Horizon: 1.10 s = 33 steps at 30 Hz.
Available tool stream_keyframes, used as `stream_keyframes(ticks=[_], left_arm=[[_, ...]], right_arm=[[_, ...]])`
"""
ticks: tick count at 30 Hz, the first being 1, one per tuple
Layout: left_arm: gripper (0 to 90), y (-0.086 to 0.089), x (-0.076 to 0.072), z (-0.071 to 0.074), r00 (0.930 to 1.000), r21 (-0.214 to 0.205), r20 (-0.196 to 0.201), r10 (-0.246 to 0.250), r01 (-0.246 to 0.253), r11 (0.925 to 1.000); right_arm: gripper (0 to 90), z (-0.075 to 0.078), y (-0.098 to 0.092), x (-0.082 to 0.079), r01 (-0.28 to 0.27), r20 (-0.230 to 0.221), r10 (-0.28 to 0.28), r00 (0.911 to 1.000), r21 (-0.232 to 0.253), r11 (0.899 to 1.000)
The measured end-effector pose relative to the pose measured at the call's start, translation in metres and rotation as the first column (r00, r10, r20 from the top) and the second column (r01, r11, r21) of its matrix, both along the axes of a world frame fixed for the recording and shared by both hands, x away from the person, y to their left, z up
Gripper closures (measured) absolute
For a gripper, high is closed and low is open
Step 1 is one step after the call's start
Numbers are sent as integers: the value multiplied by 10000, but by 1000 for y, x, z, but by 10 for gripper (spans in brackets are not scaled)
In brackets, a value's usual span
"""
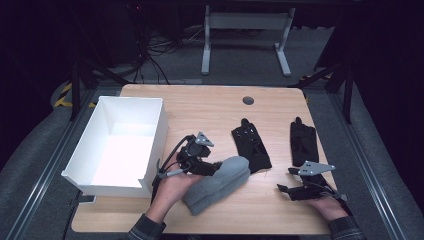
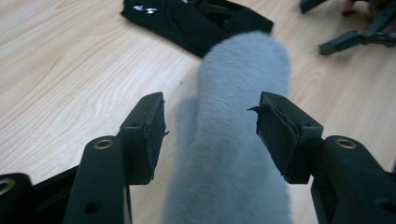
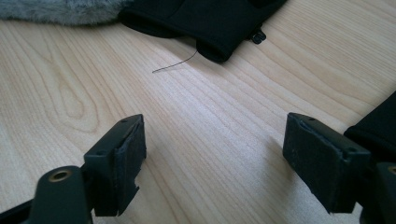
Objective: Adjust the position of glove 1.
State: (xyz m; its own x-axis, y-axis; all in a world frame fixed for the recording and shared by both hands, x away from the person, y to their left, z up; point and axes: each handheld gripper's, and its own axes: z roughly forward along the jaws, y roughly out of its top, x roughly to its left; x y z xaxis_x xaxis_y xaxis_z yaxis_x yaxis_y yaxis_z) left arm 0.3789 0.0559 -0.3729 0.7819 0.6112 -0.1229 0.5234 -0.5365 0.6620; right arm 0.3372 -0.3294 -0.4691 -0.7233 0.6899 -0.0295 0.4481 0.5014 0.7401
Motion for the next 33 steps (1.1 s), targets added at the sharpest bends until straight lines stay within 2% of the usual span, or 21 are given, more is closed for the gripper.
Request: stream_keyframes(ticks=[5,9,15,17,21,23,27,30,33], left_arm=[[402,3,13,-15,9992,-26,-322,250,-251,9997],[387,3,15,-26,9969,-182,-774,-168,154,9997],[360,-4,8,-32,9923,-160,-927,-816,805,9966],[347,-7,6,-36,9893,-96,-1087,-972,967,9953],[288,-15,2,-45,9849,378,-1286,-1156,1213,9919],[249,-19,1,-47,9849,717,-1311,-1129,1230,9898],[164,-24,0,-54,9862,1107,-1297,-1028,1174,9869],[157,-25,1,-61,9796,1108,-1614,-1193,1381,9842],[155,-26,1,-63,9782,1187,-1668,-1234,1442,9824]], right_arm=[[221,0,0,0,4,-2,-4,10000,1,10000],[221,0,0,0,2,0,-2,10000,3,10000],[221,0,0,0,1,-3,-1,10000,3,10000],[221,0,0,0,11,-2,-11,10000,4,10000],[221,0,0,0,15,-2,-15,10000,4,10000],[221,0,0,0,16,-4,-16,10000,5,10000],[221,0,0,0,16,0,-16,10000,2,10000],[221,0,0,0,19,1,-19,10000,0,10000],[221,0,0,0,17,4,-17,10000,0,10000]])
